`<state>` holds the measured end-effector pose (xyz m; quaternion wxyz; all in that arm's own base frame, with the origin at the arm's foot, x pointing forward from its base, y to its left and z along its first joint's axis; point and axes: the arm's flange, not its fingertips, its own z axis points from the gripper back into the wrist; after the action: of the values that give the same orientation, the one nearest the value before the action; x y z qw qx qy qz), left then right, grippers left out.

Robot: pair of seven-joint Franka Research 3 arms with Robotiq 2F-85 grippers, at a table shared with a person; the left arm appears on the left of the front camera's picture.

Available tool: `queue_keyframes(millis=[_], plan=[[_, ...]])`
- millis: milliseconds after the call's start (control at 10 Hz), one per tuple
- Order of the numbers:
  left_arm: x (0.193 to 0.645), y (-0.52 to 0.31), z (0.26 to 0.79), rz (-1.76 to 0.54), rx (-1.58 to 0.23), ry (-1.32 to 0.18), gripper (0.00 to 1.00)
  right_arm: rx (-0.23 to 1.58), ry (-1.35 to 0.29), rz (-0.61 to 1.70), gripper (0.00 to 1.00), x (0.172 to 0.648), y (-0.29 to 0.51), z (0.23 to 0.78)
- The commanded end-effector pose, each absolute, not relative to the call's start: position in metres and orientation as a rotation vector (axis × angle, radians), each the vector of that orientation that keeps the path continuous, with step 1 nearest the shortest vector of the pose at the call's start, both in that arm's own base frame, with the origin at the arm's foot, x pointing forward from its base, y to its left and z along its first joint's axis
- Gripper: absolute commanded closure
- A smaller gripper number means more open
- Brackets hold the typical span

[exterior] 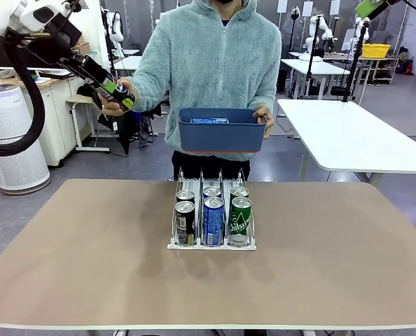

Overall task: Fill the beverage cans into the dispenser.
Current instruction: Pick up the Pepsi coke handed by the human.

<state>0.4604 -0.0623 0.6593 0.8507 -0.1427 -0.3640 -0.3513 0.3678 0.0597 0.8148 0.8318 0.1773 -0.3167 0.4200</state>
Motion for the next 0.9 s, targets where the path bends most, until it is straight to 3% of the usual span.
queue_keyframes(millis=[0,800], plan=[[0.4586,-0.0589,0.6595,-0.723,-0.305,-0.776,1.00,0.385,-0.666,0.886,0.00,0.3662,0.0607,0.8144],[0.4599,-0.0600,0.6610,-0.738,-0.295,-0.773,1.00,0.385,-0.666,0.886,0.00,0.3662,0.0607,0.8144]])
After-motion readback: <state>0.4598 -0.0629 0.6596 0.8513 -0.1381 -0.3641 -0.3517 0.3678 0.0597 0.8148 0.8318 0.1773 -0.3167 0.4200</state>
